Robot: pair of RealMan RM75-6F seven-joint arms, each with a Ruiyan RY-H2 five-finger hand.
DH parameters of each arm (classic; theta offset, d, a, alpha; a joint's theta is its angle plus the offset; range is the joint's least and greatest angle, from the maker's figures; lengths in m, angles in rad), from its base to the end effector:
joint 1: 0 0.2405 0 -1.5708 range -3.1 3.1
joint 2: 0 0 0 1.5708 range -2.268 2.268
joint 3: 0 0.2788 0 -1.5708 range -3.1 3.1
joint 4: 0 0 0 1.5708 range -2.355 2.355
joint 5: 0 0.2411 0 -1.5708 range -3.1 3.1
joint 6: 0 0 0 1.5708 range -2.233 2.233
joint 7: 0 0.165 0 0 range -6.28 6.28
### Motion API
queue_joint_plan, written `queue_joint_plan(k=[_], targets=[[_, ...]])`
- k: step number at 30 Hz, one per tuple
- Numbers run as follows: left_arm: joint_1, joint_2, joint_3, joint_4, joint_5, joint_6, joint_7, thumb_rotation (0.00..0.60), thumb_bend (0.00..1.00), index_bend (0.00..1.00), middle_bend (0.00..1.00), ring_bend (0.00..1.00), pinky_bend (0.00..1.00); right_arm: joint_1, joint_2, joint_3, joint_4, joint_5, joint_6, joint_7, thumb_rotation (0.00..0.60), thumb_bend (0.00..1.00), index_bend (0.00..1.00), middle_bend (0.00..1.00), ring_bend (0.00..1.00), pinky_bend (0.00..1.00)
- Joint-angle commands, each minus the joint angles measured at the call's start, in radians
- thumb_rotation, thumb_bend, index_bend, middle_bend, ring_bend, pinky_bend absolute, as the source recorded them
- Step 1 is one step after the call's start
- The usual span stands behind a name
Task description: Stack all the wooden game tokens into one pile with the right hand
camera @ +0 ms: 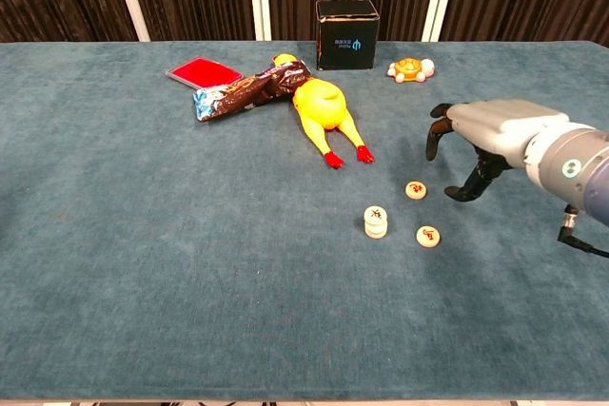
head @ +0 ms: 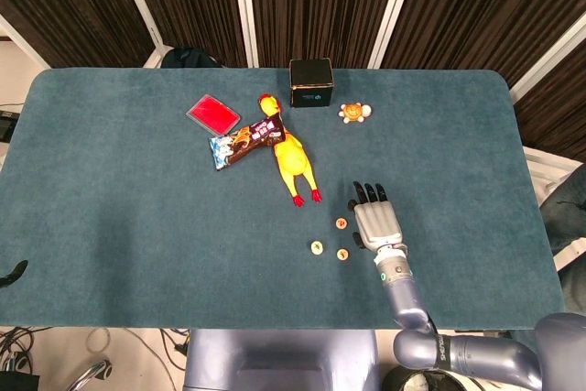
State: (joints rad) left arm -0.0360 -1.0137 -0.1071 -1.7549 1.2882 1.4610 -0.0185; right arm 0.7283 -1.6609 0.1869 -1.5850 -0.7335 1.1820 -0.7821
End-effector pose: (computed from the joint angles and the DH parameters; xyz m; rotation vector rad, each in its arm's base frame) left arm -0.3571 0.1977 0.1788 -1.1456 -1.0330 -0.8397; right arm -0.1648 -0.3576 -0.0742 1.6965 -0.9797 0.6514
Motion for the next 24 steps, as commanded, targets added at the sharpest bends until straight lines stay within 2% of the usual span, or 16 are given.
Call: queue_joint_plan(k=[1,24], targets=[[0.000,0.000,0.000,0.001,-0.001,-0.001,-0.001,0.600,0.19,0.12,0.00,0.00,0.16,0.003,-0.026,0.000,0.035,-0.022,-0.005,0.023,0.600,0.39,0.34,0.00,0.00,0.00],[-0.002,0.002,-0.004,0.004,-0.011,-0.006,-0.006,0.600,0.19,0.12,0.00,0.00,0.16,0.022,-0.131,0.015,0.160,-0.029,-0.042,0.046,0.600,0.39,0.44,0.00,0.00,0.00]])
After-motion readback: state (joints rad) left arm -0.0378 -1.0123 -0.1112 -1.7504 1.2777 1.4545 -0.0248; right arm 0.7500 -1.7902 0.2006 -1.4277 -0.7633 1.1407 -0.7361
